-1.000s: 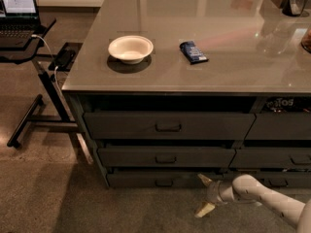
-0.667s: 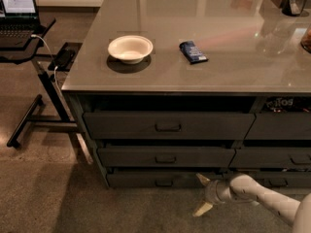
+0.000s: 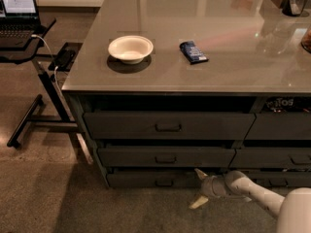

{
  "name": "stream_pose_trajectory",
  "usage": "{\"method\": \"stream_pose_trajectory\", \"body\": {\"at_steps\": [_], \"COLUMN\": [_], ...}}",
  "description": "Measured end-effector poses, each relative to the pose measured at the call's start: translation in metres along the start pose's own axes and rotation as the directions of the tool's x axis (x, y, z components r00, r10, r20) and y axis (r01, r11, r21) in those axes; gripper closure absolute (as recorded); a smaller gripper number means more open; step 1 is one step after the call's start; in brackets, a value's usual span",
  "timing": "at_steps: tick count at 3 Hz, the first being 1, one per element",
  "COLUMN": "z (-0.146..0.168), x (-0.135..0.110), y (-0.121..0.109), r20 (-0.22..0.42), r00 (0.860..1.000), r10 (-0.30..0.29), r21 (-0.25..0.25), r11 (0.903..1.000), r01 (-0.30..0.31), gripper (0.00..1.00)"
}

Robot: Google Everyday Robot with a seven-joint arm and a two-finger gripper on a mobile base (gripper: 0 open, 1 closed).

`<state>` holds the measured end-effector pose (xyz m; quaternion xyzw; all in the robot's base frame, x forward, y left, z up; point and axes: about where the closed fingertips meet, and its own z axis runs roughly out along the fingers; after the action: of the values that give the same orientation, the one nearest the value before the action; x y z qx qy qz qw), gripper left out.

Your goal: Open bottom drawer

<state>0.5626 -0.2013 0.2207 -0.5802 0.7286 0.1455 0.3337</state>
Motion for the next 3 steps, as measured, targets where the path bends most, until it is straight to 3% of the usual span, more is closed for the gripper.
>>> {"method": "stream_pose_trajectory", "body": {"at_steps": [2, 3], "z": [0.029, 0.032], "x": [0.014, 0.014], "y": [-0.042, -0.041], "r20": [0.002, 0.003], "r00": [1.0, 1.0], "r10": [-0.019, -0.021], "r21": [0.096, 0.094], "r11": [0.9952, 0.9954], "r01": [0.018, 0.021], "gripper": [0.0, 0.0]}}
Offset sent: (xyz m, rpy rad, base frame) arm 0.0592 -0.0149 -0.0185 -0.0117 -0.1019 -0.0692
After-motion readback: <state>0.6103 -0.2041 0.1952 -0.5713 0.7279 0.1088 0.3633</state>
